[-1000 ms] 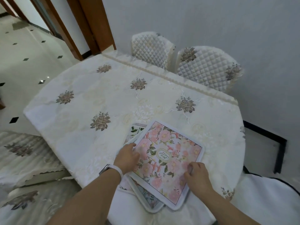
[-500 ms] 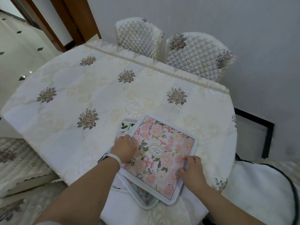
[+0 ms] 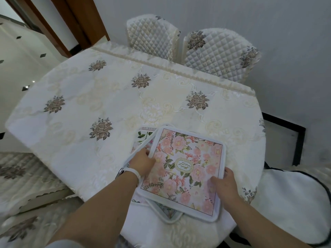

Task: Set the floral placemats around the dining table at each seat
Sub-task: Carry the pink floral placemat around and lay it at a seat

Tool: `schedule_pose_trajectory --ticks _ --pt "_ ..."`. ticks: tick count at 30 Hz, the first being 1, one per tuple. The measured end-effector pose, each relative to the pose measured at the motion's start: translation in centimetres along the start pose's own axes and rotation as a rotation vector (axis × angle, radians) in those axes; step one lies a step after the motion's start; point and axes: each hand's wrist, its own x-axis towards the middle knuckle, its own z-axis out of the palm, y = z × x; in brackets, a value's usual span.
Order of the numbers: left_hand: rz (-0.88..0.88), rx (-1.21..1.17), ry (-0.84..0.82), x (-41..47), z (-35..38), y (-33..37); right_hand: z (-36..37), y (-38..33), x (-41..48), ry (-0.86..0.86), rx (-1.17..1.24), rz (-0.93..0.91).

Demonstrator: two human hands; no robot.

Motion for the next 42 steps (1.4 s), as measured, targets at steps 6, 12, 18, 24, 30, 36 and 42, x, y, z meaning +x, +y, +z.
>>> schedule_pose_trajectory --ticks 6,12,18,24,30,36,42 --pt "-0.036 -0.196 0.034 -1.8 0.9 0.2 -0.4 -0.7 0.0 -0.023 -0.02 -0.031" --pt "-0.057 -0.252 0.093 -3.4 0.7 0.1 -0.5 -2.6 0.2 -0.094 -0.076 -0.149" --pt "-0.15 -0.365 0.263 -6.7 -1.8 -2.2 2.3 -5.3 0.3 -0.254 -0.127 -0.23" --pt "-0.305 -0.507 0.461 -12.3 -5.3 -8.1 8.3 -7.0 -2.2 -0.495 -0.28 -0.336" --pt "-0.379 -0.622 0.598 -21.9 -7.7 -16.2 14.7 -8.4 -9.8 -0.764 -0.439 -0.483" --pt "-0.405 -0.733 0.759 -31.0 -10.5 -24.9 19.9 -6.8 -20.4 -0.881 -0.472 -0.594" --pt "-0.409 -0.768 0.866 -41.1 -12.5 -38.0 26.7 0.1 -33.6 -0.965 -0.517 -0.639"
